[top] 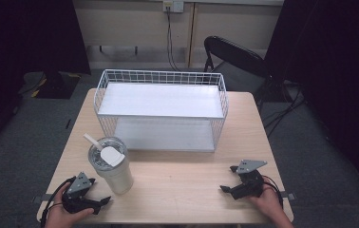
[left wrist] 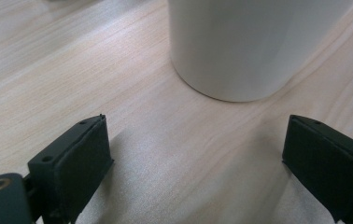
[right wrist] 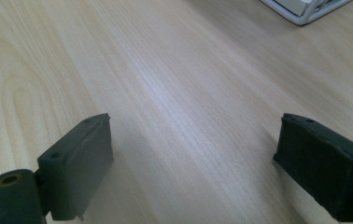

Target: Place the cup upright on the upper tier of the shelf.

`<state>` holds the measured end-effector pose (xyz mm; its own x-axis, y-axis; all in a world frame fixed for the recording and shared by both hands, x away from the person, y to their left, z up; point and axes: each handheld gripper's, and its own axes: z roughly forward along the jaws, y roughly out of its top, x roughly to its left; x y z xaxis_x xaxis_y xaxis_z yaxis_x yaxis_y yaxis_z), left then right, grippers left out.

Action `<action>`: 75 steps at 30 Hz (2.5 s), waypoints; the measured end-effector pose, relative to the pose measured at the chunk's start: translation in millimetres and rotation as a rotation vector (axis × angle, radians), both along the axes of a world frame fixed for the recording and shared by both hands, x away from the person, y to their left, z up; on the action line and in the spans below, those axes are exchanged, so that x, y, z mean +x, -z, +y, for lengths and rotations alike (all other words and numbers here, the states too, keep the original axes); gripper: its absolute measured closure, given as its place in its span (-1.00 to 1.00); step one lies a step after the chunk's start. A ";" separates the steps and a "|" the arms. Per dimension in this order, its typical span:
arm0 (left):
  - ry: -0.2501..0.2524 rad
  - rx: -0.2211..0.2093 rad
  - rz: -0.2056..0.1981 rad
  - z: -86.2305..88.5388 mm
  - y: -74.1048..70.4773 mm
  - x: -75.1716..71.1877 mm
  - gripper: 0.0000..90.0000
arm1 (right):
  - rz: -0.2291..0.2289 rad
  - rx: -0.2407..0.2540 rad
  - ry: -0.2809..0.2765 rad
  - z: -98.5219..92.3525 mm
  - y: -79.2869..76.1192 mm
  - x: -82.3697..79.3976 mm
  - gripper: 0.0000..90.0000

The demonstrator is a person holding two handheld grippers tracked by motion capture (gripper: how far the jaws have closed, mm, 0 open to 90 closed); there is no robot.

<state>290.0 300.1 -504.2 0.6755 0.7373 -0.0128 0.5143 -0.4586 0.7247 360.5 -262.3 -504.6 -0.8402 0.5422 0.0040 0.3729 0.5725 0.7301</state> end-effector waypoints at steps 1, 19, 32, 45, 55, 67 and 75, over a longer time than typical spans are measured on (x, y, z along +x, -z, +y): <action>-0.002 0.000 0.000 -0.1 0.0 -0.1 -0.84 | 0.000 0.000 0.000 -0.1 0.0 0.0 -0.77; 0.015 0.022 0.043 -10.5 -10.4 -0.1 -0.63 | 0.000 -0.001 0.000 0.1 0.0 -0.1 -0.77; -0.014 -0.039 0.034 -24.6 -30.9 3.6 -0.46 | 0.000 -0.001 0.000 0.1 0.0 -0.1 -0.77; 0.002 -0.095 -0.001 -28.4 -42.5 6.4 -0.57 | 0.000 -0.001 0.000 0.1 0.0 -0.1 -0.77; 0.003 -0.154 -0.043 -24.2 -50.6 6.9 -0.65 | 0.000 -0.001 0.000 0.1 0.0 -0.1 -0.77; 0.020 -0.223 -0.082 -23.9 -53.0 8.2 -0.66 | -0.001 0.000 0.001 0.1 0.1 -0.2 -0.77; 0.048 -0.253 -0.153 -26.5 -53.0 12.2 -0.74 | 0.000 0.000 0.002 0.2 0.1 -0.4 -0.77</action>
<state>302.2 273.7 -451.2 0.7176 0.6909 -0.0879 0.3726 -0.2742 0.8865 360.1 -262.1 -504.7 -0.8390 0.5440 0.0038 0.3738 0.5715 0.7305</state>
